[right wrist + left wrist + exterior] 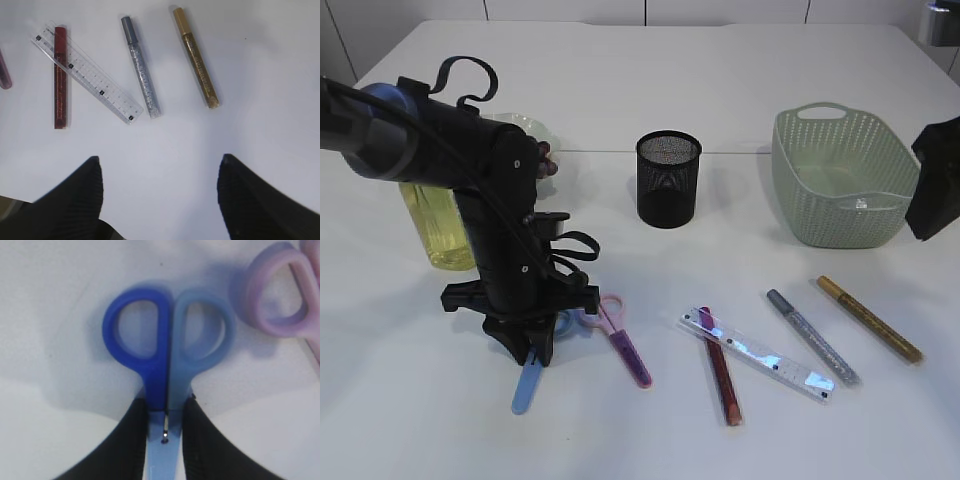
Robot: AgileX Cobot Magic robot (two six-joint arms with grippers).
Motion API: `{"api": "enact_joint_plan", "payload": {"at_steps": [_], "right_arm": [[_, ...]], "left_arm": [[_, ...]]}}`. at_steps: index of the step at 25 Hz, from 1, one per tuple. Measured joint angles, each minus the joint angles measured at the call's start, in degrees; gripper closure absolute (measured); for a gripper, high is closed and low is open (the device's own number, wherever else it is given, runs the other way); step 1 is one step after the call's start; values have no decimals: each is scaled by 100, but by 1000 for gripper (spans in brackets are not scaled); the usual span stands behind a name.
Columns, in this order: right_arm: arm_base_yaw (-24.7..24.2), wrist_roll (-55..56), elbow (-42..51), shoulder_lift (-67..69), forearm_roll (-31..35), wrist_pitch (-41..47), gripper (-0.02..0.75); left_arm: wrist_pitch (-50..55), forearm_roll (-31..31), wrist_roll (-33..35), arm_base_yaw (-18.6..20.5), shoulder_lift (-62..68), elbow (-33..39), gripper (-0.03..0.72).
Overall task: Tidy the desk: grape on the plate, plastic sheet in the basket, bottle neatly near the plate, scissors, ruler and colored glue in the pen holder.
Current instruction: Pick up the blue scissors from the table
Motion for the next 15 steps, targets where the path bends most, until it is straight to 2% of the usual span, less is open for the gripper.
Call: {"api": "enact_joint_plan", "payload": {"at_steps": [15], "right_arm": [[0,0,0,0,0,0,181]], "left_arm": [[0,9,7,0,0,0,530]]}}
